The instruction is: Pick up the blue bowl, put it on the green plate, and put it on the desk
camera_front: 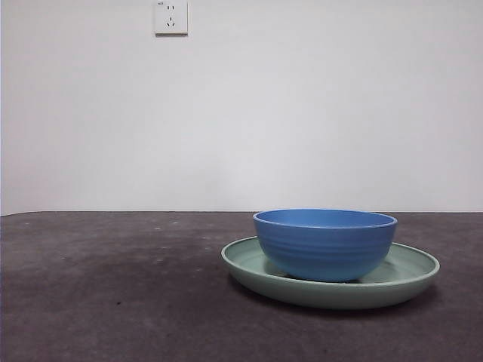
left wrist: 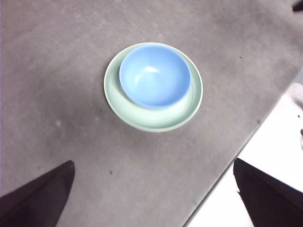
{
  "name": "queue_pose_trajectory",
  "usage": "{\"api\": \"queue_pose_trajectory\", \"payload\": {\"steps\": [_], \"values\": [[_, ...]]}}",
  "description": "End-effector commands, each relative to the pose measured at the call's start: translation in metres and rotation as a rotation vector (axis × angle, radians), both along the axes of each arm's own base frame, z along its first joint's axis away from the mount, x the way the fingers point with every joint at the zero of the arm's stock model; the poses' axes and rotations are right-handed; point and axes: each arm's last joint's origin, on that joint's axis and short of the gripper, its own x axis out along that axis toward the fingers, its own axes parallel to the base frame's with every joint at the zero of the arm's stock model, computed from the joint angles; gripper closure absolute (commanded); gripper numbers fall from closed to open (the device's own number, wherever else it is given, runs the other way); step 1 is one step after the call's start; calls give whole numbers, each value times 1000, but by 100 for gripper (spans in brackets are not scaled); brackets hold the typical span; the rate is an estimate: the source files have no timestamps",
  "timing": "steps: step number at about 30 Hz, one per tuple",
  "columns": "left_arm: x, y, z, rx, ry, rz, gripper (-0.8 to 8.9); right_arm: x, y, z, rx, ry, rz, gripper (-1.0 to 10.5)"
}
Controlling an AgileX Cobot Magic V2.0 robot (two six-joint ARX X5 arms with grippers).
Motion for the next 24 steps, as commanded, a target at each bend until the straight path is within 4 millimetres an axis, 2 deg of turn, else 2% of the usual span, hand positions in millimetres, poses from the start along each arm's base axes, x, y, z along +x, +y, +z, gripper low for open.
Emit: {"api": "queue_pose_trajectory", "payload": {"steps": [1, 5, 9, 17, 24], "values": [[-20, 18, -12, -54, -22, 5, 126, -1, 0, 4, 12, 12, -8, 366], [-42, 40, -34, -91, -58, 5, 126, 0, 0, 3, 38, 65, -42, 367], [-60, 57, -50, -123, -88, 6, 126, 10, 2, -1, 47, 146, -74, 367], [-79, 77, -50, -184, -153, 2, 125, 53, 5, -23, -108, 306, -185, 367], [-82, 80, -49, -194, -168, 0, 126, 96, 8, -50, -278, 364, -204, 368]]}}
